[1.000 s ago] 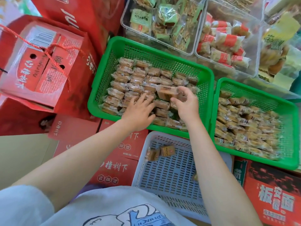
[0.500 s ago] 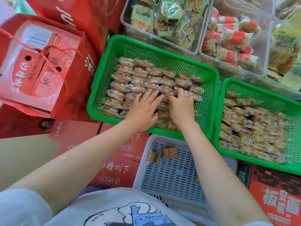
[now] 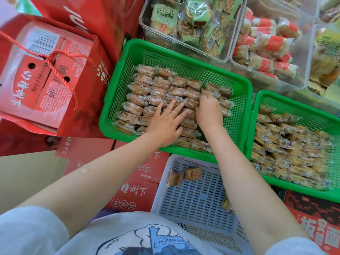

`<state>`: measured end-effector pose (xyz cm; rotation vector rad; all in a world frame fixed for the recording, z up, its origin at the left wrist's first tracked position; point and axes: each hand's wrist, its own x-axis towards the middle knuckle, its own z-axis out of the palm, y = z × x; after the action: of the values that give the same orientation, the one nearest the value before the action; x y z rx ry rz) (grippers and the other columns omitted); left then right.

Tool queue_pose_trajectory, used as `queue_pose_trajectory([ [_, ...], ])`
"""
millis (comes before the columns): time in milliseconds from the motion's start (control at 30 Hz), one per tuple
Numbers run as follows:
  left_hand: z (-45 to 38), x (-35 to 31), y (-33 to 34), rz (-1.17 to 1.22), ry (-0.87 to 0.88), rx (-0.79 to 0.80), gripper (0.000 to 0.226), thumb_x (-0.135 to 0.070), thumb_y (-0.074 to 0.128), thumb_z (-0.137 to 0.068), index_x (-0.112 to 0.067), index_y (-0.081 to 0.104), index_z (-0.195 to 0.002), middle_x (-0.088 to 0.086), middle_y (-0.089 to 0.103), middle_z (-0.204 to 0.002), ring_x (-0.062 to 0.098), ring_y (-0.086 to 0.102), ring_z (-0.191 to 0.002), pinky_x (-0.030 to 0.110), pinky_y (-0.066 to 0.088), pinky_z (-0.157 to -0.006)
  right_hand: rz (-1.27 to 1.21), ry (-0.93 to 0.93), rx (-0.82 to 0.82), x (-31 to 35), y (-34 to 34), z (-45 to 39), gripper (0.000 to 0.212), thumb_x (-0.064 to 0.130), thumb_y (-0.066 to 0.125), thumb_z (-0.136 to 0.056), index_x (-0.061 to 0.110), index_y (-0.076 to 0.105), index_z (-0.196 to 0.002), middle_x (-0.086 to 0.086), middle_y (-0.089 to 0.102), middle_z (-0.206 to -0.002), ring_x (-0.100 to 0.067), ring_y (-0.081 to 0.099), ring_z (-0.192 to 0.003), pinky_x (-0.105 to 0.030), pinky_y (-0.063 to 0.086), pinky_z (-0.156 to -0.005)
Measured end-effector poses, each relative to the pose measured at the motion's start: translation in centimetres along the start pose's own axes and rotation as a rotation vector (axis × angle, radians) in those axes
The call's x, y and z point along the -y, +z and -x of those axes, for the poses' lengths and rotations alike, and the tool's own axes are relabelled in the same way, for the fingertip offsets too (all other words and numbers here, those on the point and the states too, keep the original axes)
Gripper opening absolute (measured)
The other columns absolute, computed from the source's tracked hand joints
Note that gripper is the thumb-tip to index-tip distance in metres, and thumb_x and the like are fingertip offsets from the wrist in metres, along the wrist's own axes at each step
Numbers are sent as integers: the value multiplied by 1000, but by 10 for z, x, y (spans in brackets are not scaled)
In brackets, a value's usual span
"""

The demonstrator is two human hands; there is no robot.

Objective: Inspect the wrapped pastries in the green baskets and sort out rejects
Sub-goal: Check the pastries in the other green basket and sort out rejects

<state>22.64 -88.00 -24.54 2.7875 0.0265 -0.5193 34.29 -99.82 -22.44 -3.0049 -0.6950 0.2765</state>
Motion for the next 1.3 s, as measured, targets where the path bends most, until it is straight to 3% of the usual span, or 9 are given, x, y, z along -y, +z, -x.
queue_pose_trajectory([
  [67, 0, 0, 1, -1, -3, 0, 62, -48, 23, -106, -32, -1, -161, -3, -7, -169, 23, -13, -155, 52, -4, -123, 7, 26, -13, 1, 4, -2, 16, 0, 61, -93, -1, 61, -109, -21, 59, -119, -37, 54, -114, -41, 48, -92],
  [233, -1, 1, 2, 1, -10, 2, 62, -48, 24, -105, -31, 4, -161, -3, -5, -169, 22, -11, -155, 52, -5, -123, 62, 103, -31, 8, 7, 0, 15, 1, 50, -100, -2, 59, -111, -21, 58, -119, -38, 60, -105, -42, 49, -77],
  [433, -1, 1, 3, 3, -18, 3, 62, -49, 25, -105, -32, 5, -161, -2, -1, -169, 23, -8, -155, 51, -6, -123, 35, 137, -4, 11, 8, -6, 21, -6, 43, -99, -2, 56, -116, -24, 52, -130, -37, 60, -106, -40, 50, -78],
  [533, -1, 0, 3, 2, -22, 10, 61, -49, 25, -105, -33, 4, -160, -3, -2, -169, 23, -9, -155, 51, -6, -123, -156, 227, 34, 7, 6, -13, 14, 2, 52, -99, 0, 59, -110, -20, 50, -133, -34, 58, -109, -35, 42, -78],
  [667, -1, 1, 2, -1, -25, 13, 61, -48, 26, -105, -34, 3, -160, -3, -3, -169, 23, -9, -155, 50, -7, -122, -465, 327, 63, -1, -6, -15, 11, 15, 59, -99, 9, 67, -99, -13, 55, -129, -29, 53, -120, -32, 41, -96],
  [833, -1, 0, 0, -16, -26, 22, 61, -48, 26, -106, -34, 2, -160, -3, -3, -169, 24, -9, -155, 50, -6, -123, -676, 376, -49, -15, -21, -3, 10, 16, 58, -98, 14, 69, -98, -4, 69, -104, -22, 62, -101, -31, 48, -89],
  [1033, 1, -3, -2, -40, -44, 30, 61, -48, 26, -106, -34, 0, -160, -2, -3, -169, 24, -8, -155, 51, -5, -123, -393, 302, 83, -5, -15, 0, 20, 26, 62, -98, 7, 67, -100, -9, 69, -104, -22, 58, -87, -28, 40, -72],
  [1200, 1, -4, -4, -36, -39, 13, 62, -47, 29, -106, -33, 4, -160, 0, 4, -169, 26, -4, -155, 51, -2, -124, -230, 392, 14, 8, -9, 3, 29, 31, 62, -98, 5, 60, -110, -12, 63, -109, -31, 63, -95, -34, 45, -66],
  [1300, 1, -4, -3, -34, -44, 9, 62, -47, 30, -106, -34, 4, -160, 0, 3, -169, 26, -4, -155, 51, -2, -124, -225, 450, 63, 9, -5, 0, 20, 29, 60, -99, 10, 59, -95, -9, 65, -100, -28, 59, -83, -34, 46, -66],
])
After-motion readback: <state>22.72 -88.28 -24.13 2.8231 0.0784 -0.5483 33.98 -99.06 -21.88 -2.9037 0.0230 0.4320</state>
